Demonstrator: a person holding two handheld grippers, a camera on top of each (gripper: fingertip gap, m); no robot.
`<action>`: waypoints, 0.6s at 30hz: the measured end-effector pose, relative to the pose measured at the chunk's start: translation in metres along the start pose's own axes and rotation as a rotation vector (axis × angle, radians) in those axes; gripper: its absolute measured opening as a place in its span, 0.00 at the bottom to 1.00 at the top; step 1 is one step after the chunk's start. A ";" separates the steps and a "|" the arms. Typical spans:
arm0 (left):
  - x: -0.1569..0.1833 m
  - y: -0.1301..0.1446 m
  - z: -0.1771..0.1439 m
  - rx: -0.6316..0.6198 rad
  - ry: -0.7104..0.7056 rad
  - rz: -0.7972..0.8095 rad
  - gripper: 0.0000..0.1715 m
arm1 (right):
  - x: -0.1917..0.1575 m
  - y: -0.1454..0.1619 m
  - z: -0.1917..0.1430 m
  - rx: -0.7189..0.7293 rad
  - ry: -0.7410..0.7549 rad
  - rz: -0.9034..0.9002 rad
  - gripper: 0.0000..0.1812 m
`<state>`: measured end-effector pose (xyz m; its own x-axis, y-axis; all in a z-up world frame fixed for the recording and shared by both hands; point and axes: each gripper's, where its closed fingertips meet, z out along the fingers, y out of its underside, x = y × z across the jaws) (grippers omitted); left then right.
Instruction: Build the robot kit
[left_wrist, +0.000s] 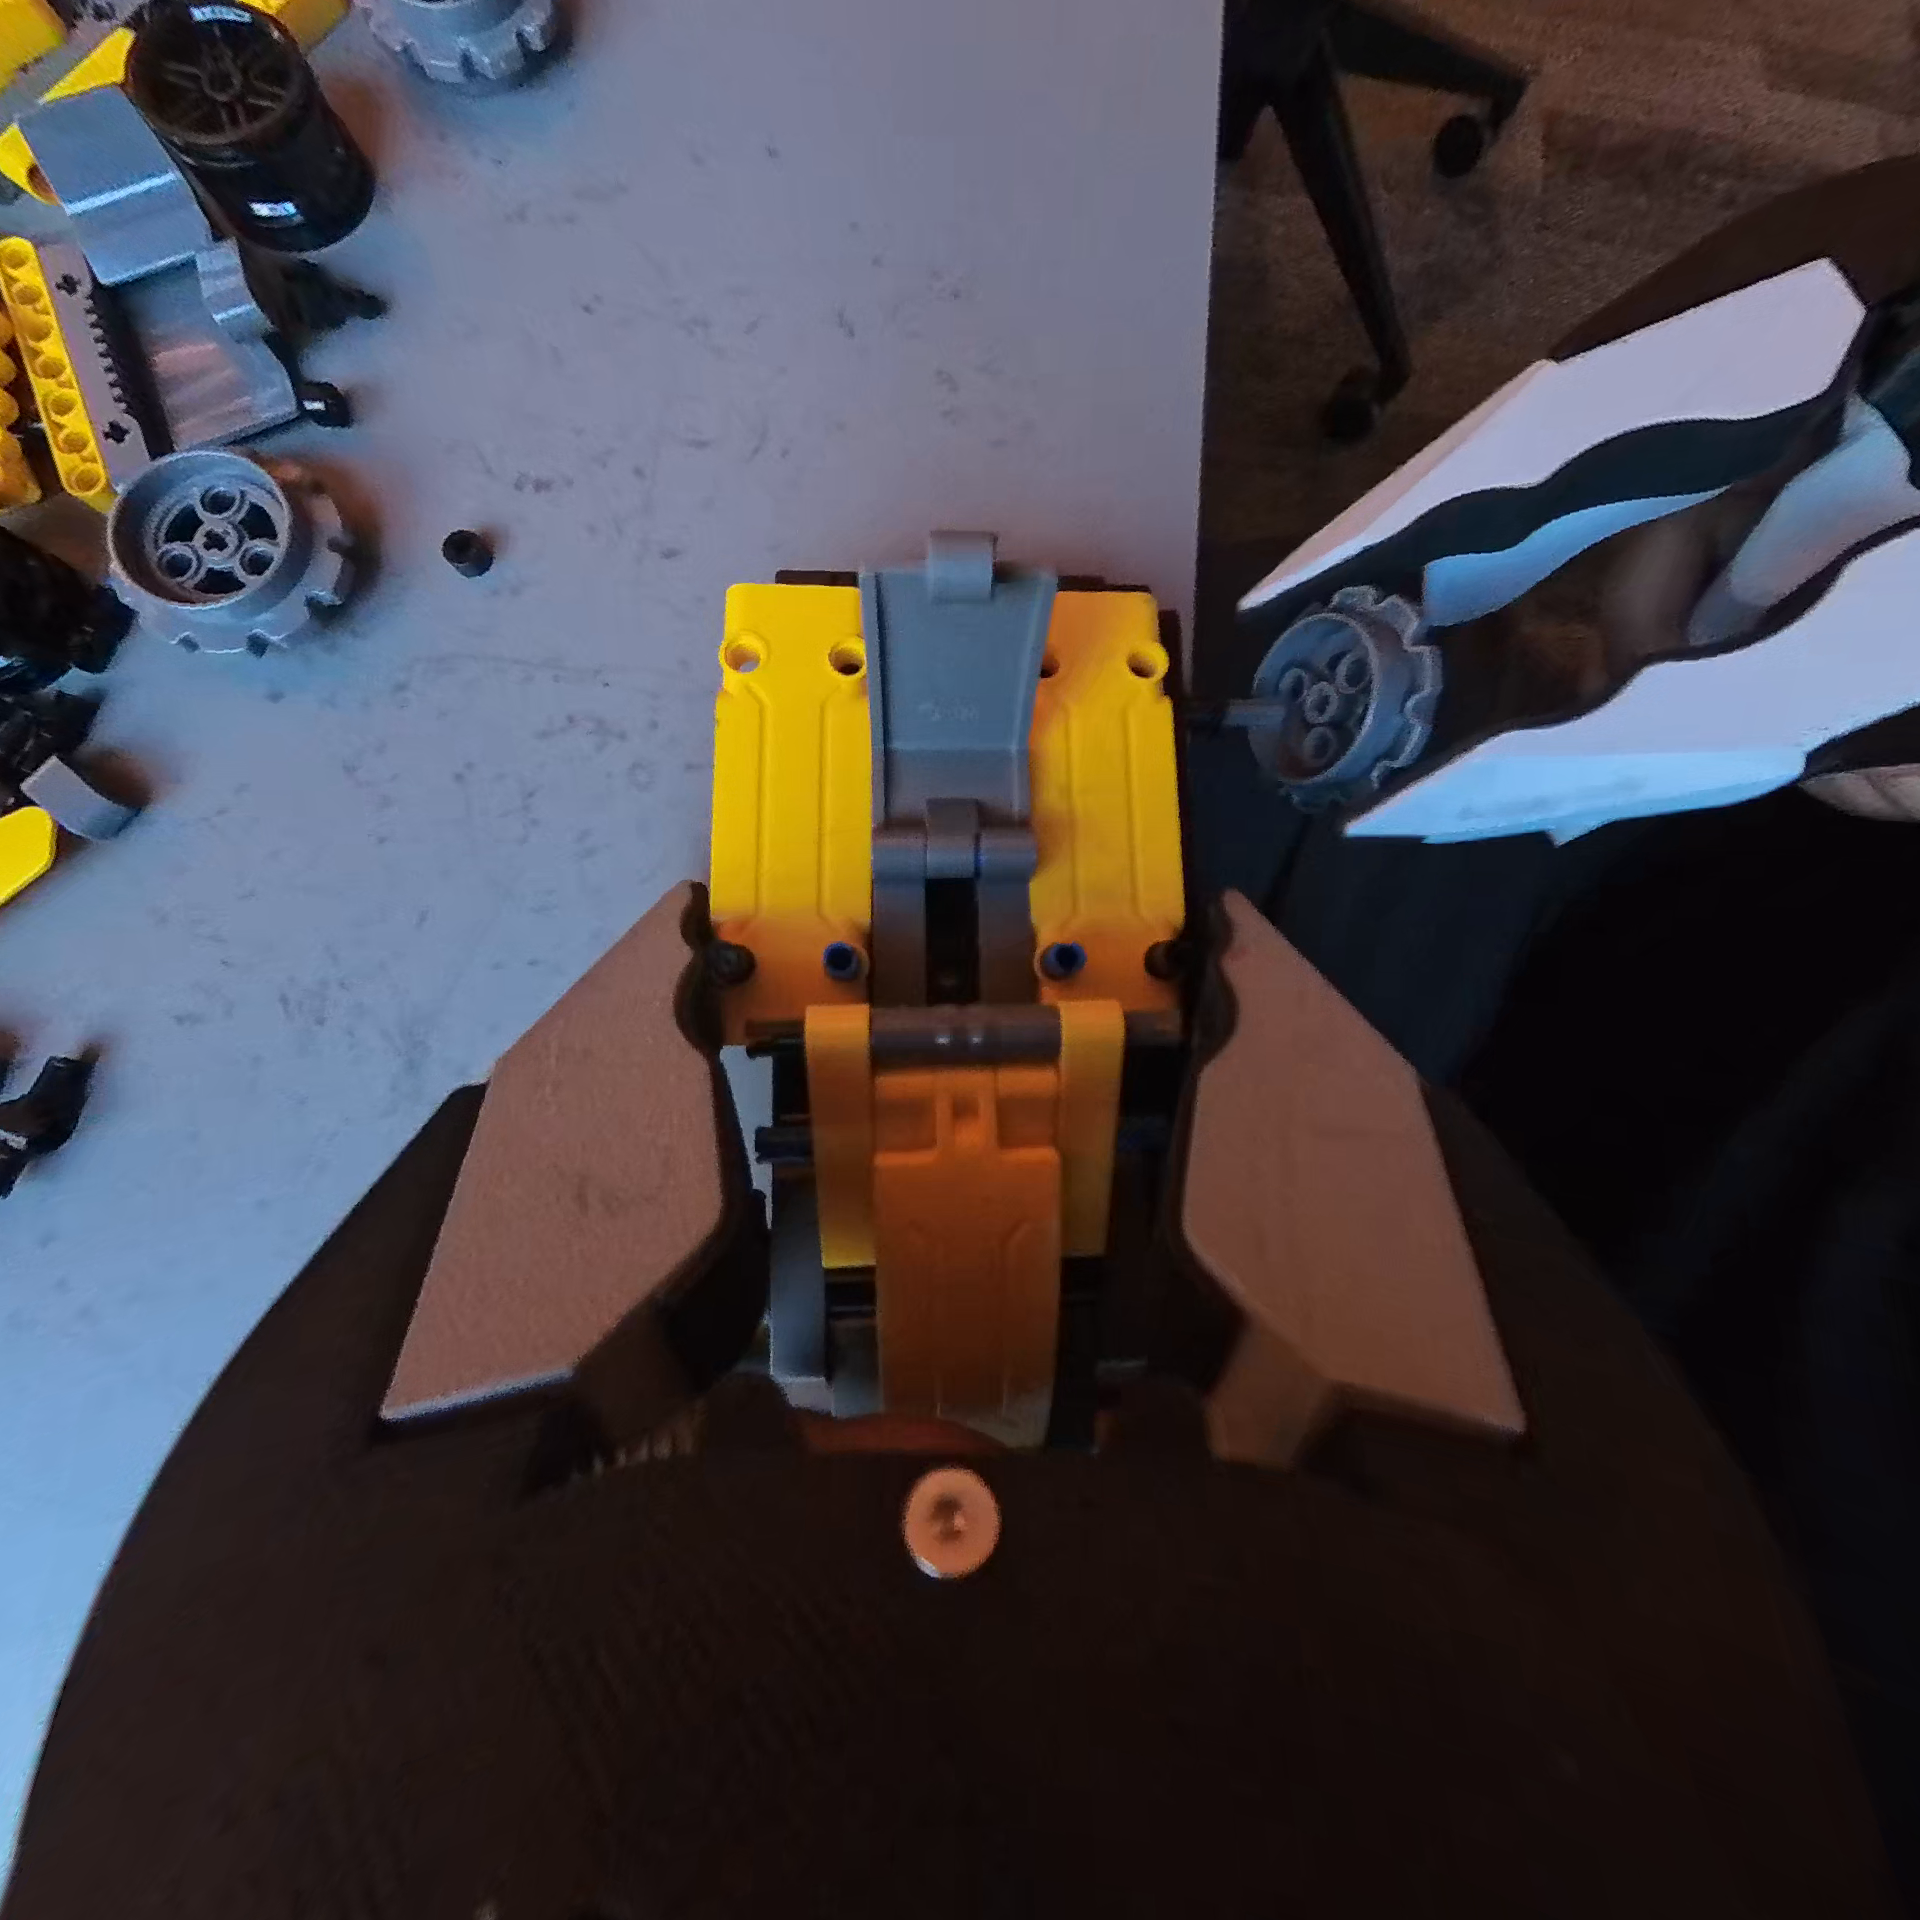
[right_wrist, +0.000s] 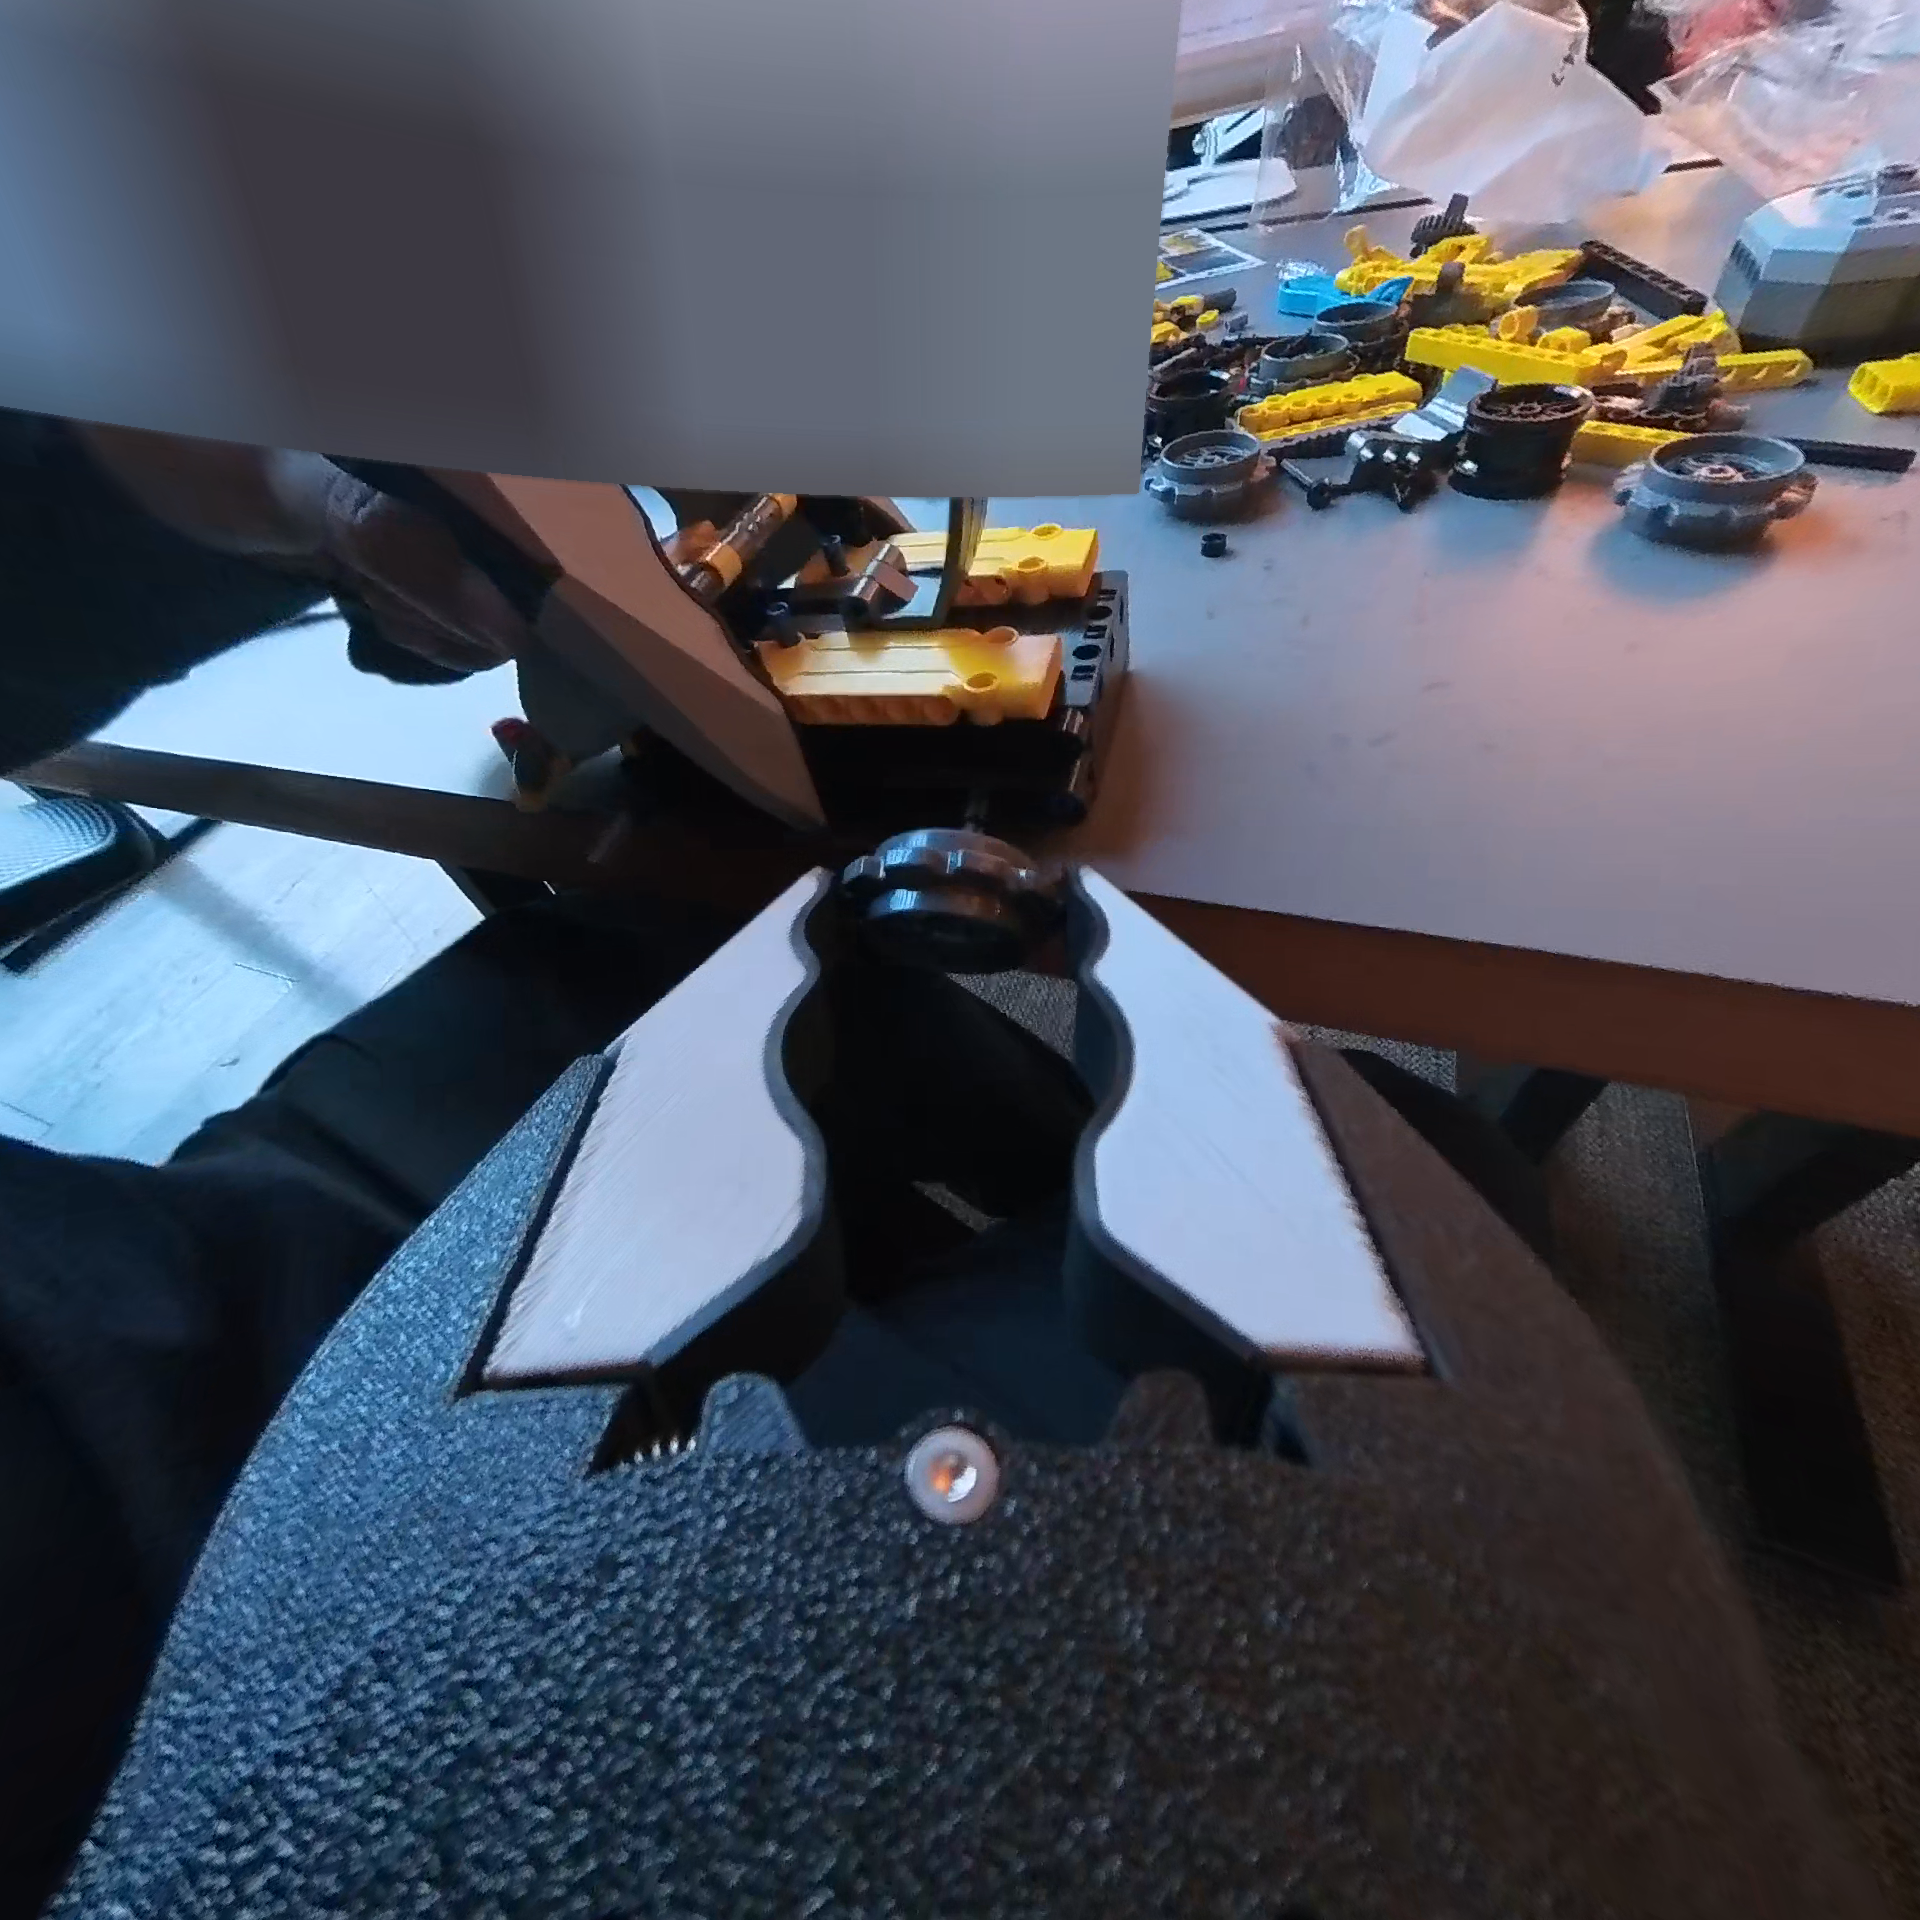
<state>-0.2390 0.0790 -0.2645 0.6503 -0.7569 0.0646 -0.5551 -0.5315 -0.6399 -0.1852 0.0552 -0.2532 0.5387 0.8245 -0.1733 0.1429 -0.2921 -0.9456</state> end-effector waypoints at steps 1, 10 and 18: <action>0.001 0.000 0.000 0.001 -0.002 -0.001 0.52 | 0.000 -0.001 0.000 0.003 0.000 0.001 0.23; 0.001 -0.002 0.000 0.020 -0.023 -0.022 0.52 | 0.002 -0.003 0.000 0.004 0.016 -0.003 0.23; 0.003 -0.004 0.001 0.037 -0.035 -0.030 0.51 | 0.004 -0.004 0.001 -0.007 0.025 0.012 0.24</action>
<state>-0.2341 0.0790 -0.2621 0.6844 -0.7268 0.0583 -0.5157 -0.5389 -0.6661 -0.1841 0.0601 -0.2507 0.5609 0.8085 -0.1779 0.1416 -0.3055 -0.9416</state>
